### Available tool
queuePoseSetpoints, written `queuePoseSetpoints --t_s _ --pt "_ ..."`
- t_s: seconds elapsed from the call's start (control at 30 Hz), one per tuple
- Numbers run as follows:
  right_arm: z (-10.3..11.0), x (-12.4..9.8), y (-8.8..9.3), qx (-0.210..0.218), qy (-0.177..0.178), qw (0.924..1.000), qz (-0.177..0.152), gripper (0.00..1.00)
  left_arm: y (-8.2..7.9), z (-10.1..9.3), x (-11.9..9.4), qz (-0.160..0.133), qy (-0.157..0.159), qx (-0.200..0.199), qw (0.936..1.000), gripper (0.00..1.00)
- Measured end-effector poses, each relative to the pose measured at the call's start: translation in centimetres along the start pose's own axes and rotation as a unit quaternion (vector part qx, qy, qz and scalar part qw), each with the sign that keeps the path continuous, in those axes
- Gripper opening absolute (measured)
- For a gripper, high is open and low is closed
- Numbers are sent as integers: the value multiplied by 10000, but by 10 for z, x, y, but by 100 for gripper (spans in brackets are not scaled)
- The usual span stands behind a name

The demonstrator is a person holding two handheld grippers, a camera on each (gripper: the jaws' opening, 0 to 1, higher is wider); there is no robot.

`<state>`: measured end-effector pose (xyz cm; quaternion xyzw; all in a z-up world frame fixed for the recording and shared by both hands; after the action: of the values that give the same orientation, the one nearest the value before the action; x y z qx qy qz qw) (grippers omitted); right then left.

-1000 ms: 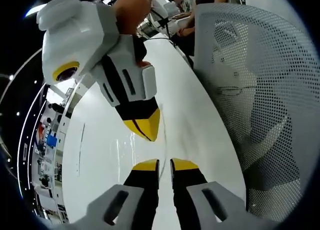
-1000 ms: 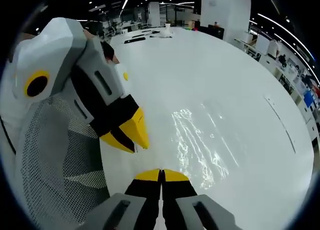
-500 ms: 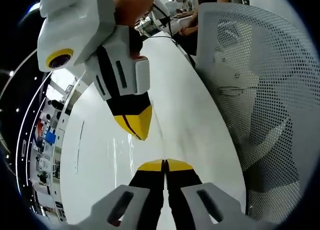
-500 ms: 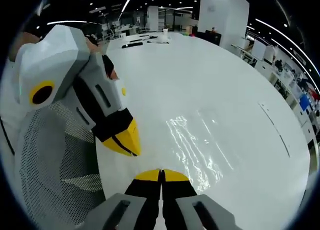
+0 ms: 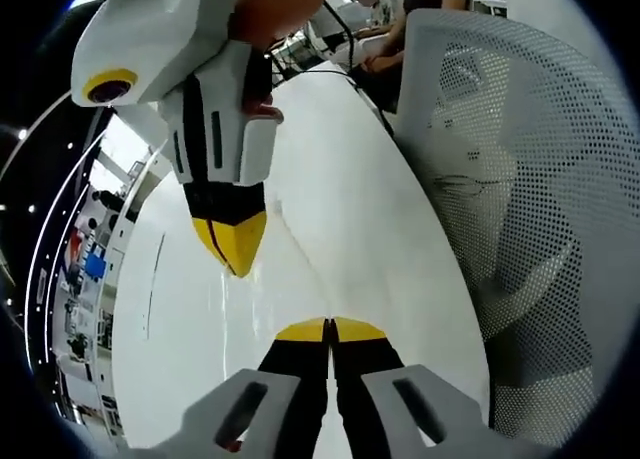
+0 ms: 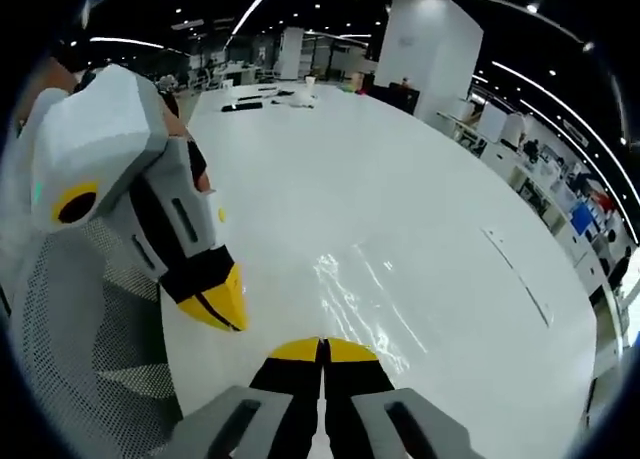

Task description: Open the resealable bag by pulling the two sides of the seal apart until the entire bag opening is separated and visibly accessible.

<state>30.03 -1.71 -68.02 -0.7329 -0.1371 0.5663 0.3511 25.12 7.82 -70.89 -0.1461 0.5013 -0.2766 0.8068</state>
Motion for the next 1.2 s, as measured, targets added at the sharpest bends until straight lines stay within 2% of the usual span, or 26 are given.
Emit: queuePoseSetpoints --t_s 0.17,0.4,0.53,0.87,1.2 --pt "-3 -5 -5 54 137 9997 -171 0 -2 2 0 -34 -18 -58 10000 0" --pt "-6 -16 -18 67 529 9961 -709 0 -4 6 -2 -22 -27 -80 10000 0" --pt "-7 -21 -23 27 709 9937 -863 0 -5 7 -3 -37 -47 -87 9999 0" --pt "-15 -22 -22 268 843 9917 -928 0 -6 11 -5 -25 -105 -83 9999 0" --pt "-16 -14 -15 407 812 9932 -726 0 0 19 -5 95 -350 23 9993 0"
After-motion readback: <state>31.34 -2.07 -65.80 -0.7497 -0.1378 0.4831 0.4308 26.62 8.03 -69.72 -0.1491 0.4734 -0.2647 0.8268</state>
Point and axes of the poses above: the point that each gripper's makers call its tool centre point, and the gripper's own axes: x roughly forward along the fingers, z roughly to its left, y roughly out of its underside, the point moved 7 cm from there along -x, roughly backward along the fingers, and after that the axes turned 3 degrees about -y, right-handed, at the moved point
